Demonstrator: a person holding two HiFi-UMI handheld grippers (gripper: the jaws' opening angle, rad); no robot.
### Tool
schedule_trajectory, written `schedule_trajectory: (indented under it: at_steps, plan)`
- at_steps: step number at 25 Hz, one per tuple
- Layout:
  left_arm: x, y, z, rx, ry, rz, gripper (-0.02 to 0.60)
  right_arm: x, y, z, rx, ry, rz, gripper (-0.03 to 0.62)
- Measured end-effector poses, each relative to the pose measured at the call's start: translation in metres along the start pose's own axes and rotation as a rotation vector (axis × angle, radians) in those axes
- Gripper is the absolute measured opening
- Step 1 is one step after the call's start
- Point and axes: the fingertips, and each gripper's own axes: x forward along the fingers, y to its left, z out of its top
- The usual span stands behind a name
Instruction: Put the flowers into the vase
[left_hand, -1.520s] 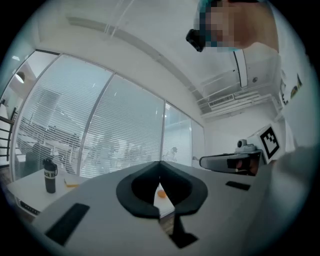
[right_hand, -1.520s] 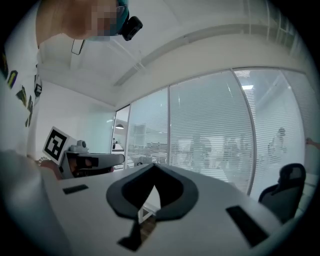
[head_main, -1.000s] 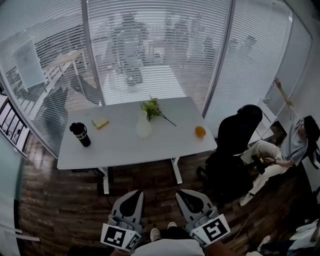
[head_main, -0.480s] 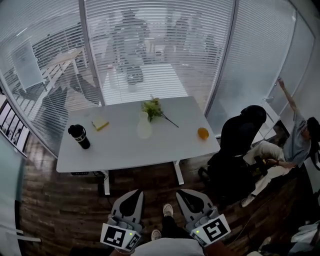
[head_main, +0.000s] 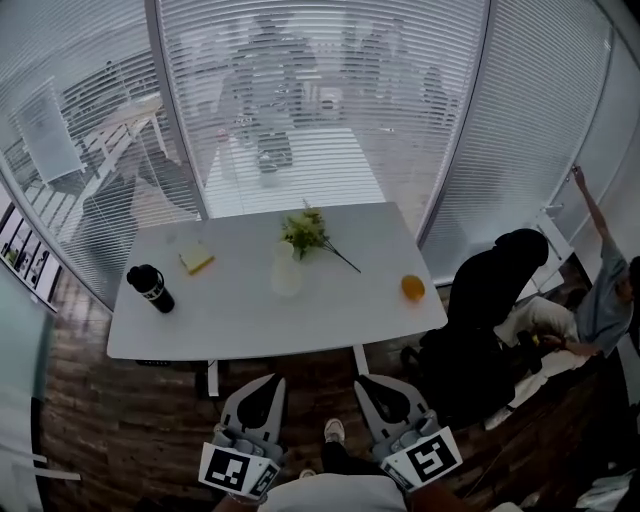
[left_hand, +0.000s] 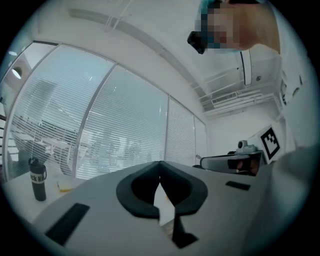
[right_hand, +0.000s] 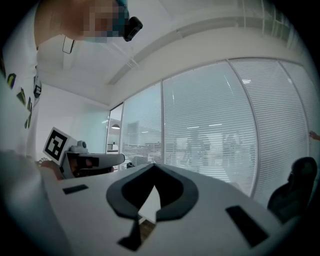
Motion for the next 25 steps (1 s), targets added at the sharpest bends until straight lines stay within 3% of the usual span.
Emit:
schedule_trajectory:
  at_steps: [16,25]
  plan:
    - [0.140,0.029,-0.008,0.007,0.017,0.052,0.014,0.074,-0.127,-0.001,-0.004,0.000,0.039,0.009]
    - [0.177,0.042,-0.011,0.005,0.023,0.070,0.014,0.100,-0.162,-0.007,0.003,0.016,0.054,0.009]
